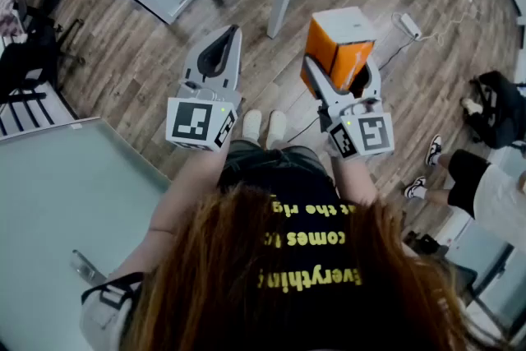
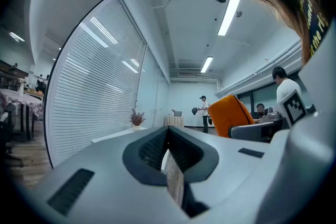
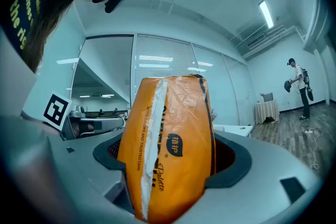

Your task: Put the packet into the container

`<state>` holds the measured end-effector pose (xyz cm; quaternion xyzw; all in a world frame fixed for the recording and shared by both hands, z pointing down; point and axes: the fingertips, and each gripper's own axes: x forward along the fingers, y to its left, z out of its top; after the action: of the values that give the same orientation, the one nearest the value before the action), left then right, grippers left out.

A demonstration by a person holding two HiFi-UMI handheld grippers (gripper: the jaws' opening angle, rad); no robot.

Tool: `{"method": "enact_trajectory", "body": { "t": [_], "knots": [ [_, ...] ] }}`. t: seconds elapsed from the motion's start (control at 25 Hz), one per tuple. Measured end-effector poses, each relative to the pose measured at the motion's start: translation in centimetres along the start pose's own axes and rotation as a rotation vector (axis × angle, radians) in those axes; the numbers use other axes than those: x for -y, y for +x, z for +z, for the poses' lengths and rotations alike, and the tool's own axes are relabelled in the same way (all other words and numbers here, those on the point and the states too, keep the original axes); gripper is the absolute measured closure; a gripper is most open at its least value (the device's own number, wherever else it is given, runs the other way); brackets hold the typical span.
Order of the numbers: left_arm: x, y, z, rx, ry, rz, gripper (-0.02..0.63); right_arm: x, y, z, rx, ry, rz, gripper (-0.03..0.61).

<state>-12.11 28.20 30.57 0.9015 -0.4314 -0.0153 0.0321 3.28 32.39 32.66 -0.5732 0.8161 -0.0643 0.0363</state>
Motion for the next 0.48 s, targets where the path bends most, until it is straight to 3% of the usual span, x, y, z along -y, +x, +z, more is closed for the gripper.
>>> {"method": "enact_trajectory", "body": {
  "t": [0.48],
  "knots": [
    [1.0, 0.6, 0.0, 0.003, 0.007, 0.018, 0.612, 1.4, -0.5, 0.8, 0.031, 0.043, 0.026, 0.167]
  ]
}}
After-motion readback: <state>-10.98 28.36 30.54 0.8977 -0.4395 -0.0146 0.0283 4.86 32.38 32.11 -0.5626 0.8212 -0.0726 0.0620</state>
